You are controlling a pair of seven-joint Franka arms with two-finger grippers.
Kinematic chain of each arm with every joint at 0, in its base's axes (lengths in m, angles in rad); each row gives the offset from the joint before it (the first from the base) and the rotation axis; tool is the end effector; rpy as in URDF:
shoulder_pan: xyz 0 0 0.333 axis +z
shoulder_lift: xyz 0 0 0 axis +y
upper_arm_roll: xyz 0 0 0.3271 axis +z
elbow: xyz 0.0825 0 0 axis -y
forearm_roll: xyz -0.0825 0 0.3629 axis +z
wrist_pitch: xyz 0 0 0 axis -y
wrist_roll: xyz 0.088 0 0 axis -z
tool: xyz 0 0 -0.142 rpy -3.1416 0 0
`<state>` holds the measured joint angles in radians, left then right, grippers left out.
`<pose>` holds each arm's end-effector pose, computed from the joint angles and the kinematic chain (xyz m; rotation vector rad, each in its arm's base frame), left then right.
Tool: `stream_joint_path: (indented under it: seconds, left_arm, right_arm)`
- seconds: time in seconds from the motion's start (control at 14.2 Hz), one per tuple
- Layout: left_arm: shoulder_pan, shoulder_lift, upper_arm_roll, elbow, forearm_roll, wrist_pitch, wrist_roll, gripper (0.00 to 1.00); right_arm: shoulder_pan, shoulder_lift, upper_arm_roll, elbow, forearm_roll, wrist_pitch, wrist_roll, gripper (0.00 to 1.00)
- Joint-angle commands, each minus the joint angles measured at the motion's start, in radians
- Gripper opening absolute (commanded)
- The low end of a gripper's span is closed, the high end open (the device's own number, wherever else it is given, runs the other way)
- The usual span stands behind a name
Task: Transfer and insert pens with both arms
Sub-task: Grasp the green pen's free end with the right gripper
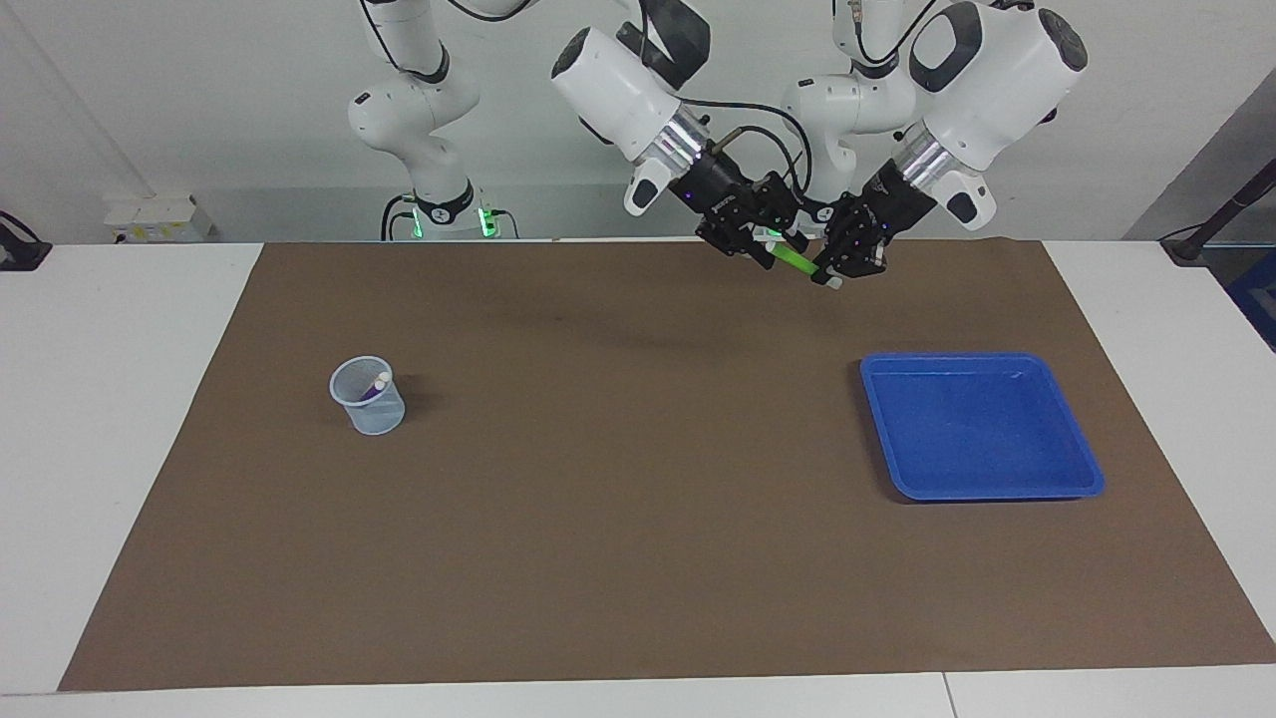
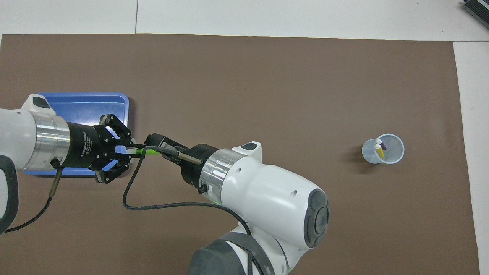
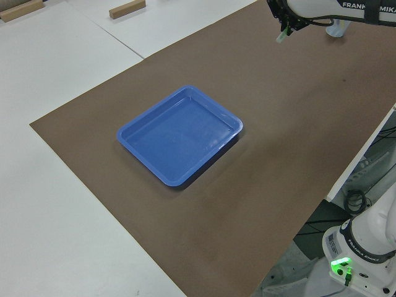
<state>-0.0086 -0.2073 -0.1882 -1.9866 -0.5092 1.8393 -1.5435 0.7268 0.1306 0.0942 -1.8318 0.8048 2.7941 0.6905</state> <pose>0.4644 -0.1556 0.5493 2.0524 1.8604 -0.4382 0.4643 0.4577 0.5440 -2.1136 0.5678 -0.1982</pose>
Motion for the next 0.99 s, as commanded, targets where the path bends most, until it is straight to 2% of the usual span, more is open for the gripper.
stream_joint_path:
  seconds: [0.0,0.35,0.49,0.92]
  left_arm:
    - [-0.008,-0.032,0.01,-0.032,-0.02,0.006,-0.012,0.0]
    - [-0.008,-0.037,0.012,-0.032,-0.023,0.003,-0.012,0.0]
    - [-0.008,-0.037,0.012,-0.032,-0.023,0.003,-0.012,0.0]
    - [-0.008,-0.037,0.012,-0.032,-0.023,0.001,-0.012,0.0]
  right_arm:
    - [-0.004,0.004,0.002,0.008,0.013,0.005,-0.014,0.49]
    - [-0.003,0.001,0.002,0.005,0.013,0.004,-0.017,0.49]
    - [-0.003,0.001,0.002,0.005,0.013,0.004,-0.019,0.39]
    - [0.013,0.0,0.005,0.0,0.014,0.004,-0.011,0.38]
